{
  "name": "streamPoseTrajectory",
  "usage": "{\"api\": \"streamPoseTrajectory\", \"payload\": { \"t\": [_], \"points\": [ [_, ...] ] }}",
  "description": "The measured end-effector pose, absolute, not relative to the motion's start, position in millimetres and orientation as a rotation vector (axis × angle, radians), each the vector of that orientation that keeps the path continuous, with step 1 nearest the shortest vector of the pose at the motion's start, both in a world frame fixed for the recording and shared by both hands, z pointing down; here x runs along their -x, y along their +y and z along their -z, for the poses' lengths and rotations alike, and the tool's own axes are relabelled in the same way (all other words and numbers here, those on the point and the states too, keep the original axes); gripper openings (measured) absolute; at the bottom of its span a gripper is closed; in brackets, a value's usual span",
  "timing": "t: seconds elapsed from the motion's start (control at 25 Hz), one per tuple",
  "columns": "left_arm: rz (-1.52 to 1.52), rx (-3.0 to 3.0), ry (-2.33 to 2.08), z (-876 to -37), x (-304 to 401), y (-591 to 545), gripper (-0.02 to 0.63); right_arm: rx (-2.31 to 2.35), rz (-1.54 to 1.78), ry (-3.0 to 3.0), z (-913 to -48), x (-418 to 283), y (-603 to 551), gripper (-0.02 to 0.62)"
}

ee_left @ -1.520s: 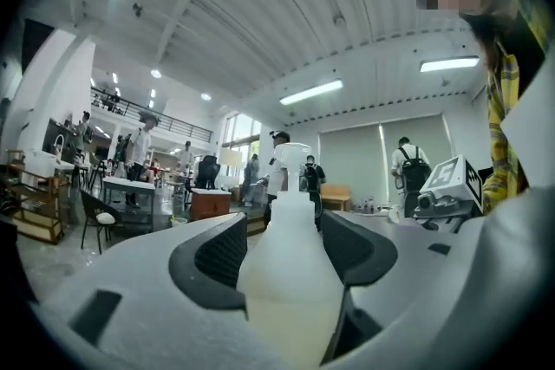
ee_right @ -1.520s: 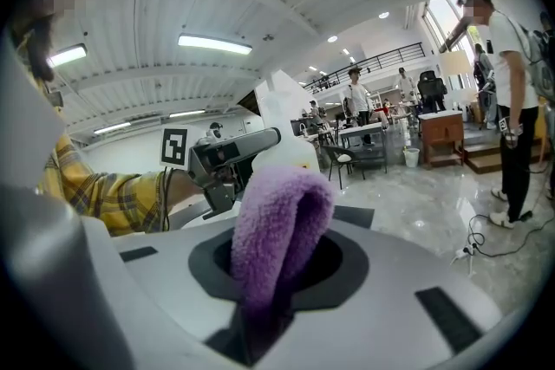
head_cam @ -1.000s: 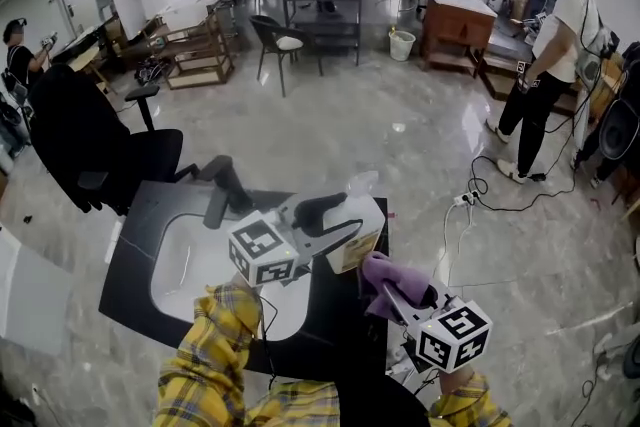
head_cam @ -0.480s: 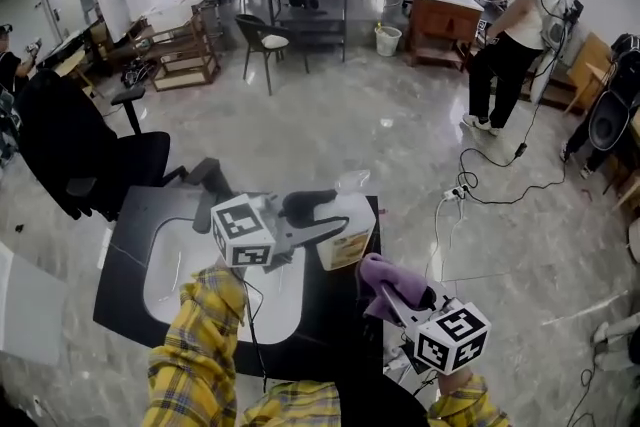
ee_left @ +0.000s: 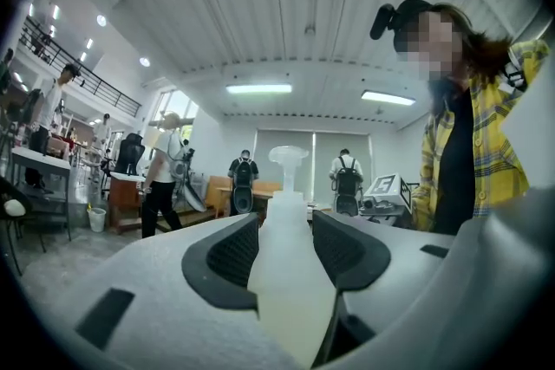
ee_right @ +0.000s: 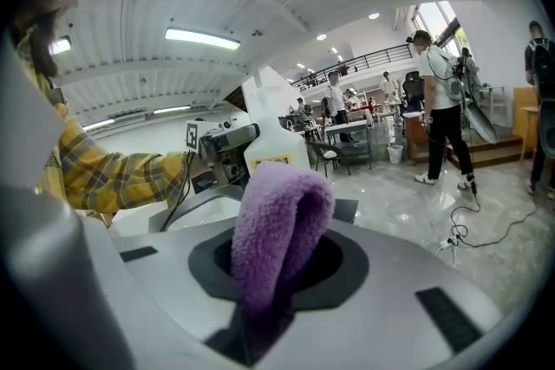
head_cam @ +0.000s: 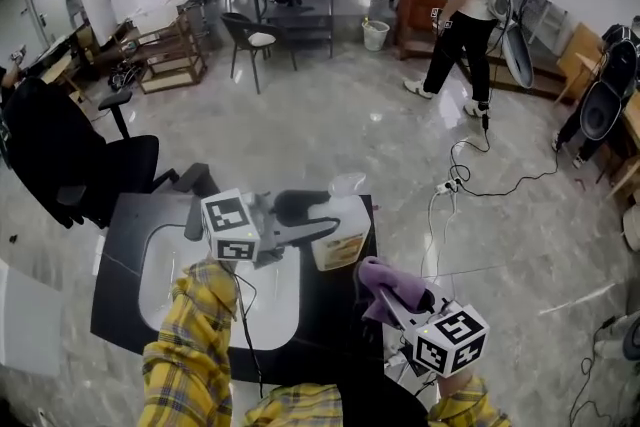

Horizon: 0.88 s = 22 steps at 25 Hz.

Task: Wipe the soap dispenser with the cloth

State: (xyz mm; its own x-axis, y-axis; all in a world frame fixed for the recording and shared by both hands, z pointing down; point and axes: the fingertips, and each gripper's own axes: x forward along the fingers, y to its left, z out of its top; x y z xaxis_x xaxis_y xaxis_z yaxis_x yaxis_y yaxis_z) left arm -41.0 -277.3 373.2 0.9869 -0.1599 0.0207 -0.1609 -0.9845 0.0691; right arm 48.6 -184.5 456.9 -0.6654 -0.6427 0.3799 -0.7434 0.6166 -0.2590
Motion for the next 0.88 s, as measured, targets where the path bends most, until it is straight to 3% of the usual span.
{"api": "streamPoseTrajectory", "payload": {
  "t": [0.88],
  "points": [
    [0.0, -3.045, 0.116, -374, 50, -288, 0.181, -1.216, -0.637, -2.512, -472, -31, -190, 0.074]
  ]
}}
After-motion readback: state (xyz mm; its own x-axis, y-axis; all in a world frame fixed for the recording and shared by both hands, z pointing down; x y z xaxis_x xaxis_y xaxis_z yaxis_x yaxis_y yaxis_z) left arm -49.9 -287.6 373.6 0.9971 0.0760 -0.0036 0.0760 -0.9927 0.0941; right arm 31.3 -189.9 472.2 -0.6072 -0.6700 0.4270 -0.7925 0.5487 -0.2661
